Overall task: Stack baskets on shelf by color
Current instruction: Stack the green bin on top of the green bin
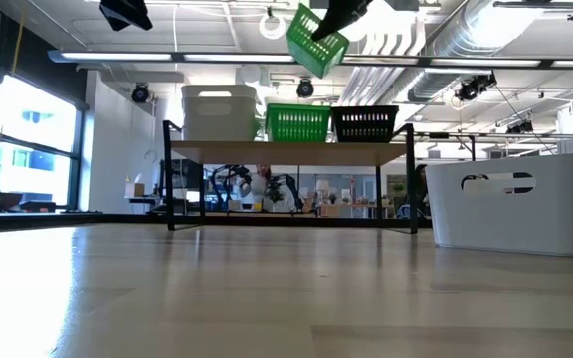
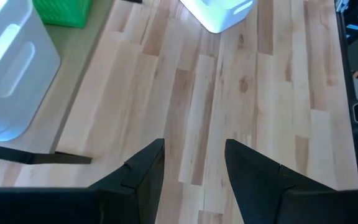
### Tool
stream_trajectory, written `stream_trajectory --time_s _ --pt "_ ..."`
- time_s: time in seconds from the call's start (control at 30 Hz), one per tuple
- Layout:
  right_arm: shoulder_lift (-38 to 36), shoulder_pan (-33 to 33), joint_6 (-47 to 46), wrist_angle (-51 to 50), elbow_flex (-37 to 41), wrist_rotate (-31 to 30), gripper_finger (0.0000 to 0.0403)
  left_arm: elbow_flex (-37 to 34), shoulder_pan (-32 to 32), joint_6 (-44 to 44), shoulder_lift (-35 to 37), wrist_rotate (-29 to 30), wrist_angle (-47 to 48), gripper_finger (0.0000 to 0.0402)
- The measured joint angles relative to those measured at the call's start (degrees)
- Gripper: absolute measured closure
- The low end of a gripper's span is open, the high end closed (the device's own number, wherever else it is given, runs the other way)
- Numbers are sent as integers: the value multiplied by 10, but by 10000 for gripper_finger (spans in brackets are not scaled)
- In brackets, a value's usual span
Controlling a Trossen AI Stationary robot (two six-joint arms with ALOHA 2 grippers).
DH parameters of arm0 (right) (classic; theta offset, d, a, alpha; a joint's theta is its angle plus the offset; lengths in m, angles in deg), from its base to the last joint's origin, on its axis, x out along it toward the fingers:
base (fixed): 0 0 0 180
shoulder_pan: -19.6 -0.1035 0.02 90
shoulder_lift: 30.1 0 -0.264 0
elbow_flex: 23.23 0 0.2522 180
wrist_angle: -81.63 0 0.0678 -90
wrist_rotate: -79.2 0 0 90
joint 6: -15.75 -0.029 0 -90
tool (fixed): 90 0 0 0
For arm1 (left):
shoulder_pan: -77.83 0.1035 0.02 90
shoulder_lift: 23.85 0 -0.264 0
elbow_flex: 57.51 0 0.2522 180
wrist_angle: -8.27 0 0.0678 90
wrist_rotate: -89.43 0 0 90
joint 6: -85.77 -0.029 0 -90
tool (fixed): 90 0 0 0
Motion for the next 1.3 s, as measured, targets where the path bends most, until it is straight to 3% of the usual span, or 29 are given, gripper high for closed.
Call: stream_trajectory --time_s 0.57,0.73,1.03,1.3 --pt "0 29 91 44 0 -29 403 0 0 2 0 3 0 243" --pt "14 29 99 41 -56 -36 403 0 0 -1 0 12 0 243" --pt "94 31 69 -99 -188 -32 403 0 0 -3 0 33 0 243" --pt "149 15 42 -216 -226 -10 403 0 0 -3 0 33 0 243"
